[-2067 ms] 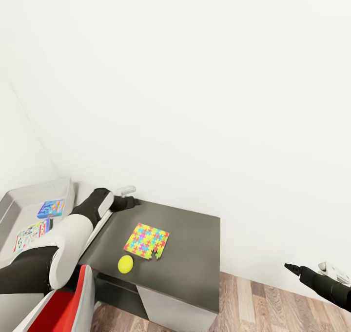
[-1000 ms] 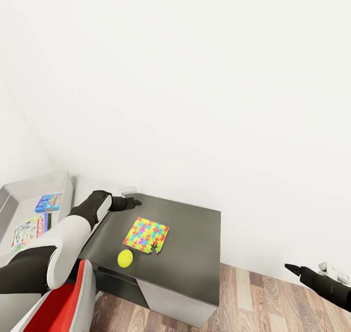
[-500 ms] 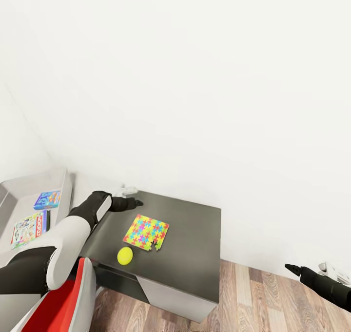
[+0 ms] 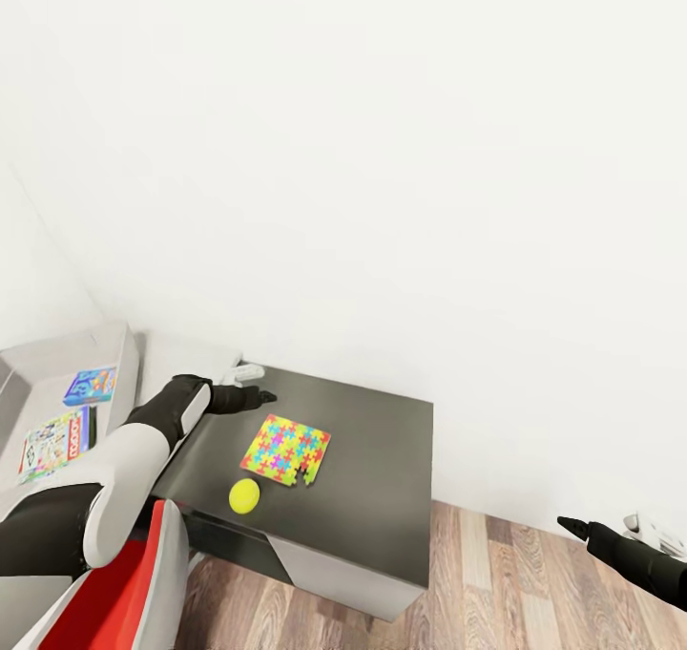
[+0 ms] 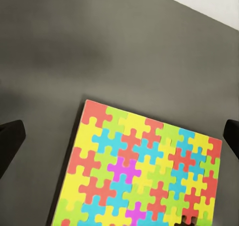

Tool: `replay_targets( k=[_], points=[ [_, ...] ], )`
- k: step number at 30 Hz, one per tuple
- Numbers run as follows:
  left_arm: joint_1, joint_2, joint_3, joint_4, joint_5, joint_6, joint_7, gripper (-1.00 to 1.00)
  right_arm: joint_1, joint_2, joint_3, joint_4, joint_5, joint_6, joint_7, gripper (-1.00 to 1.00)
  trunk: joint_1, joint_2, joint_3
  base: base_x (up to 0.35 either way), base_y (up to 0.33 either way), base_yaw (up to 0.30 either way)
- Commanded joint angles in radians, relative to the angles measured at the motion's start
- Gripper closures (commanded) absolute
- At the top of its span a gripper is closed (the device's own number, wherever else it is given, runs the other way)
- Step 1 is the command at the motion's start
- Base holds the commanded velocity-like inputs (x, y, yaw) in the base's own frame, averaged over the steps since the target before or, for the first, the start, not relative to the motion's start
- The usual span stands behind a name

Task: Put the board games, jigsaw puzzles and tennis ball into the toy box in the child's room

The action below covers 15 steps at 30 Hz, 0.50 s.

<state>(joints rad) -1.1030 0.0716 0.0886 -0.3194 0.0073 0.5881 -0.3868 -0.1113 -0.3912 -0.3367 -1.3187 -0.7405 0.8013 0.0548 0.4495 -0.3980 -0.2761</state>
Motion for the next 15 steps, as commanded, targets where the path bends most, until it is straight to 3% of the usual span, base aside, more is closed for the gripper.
replay_targets(
  k=[1, 15],
  points=[
    [-0.001, 0.0, 0.007, -0.001, 0.001, 0.006, -0.003, -1.0, -0.001, 0.0, -0.002, -0.001, 0.004, 0.006, 0.006, -1.0, 0.001, -0.002, -0.004, 0.0, 0.0, 0.0],
    [-0.001, 0.001, 0.0, -0.001, 0.0, -0.006, -0.004, -1.0, -0.001, 0.0, -0.002, 0.0, 0.004, 0.006, 0.006, -1.0, 0.001, -0.002, -0.027, 0.0, 0.0, 0.0]
  ],
)
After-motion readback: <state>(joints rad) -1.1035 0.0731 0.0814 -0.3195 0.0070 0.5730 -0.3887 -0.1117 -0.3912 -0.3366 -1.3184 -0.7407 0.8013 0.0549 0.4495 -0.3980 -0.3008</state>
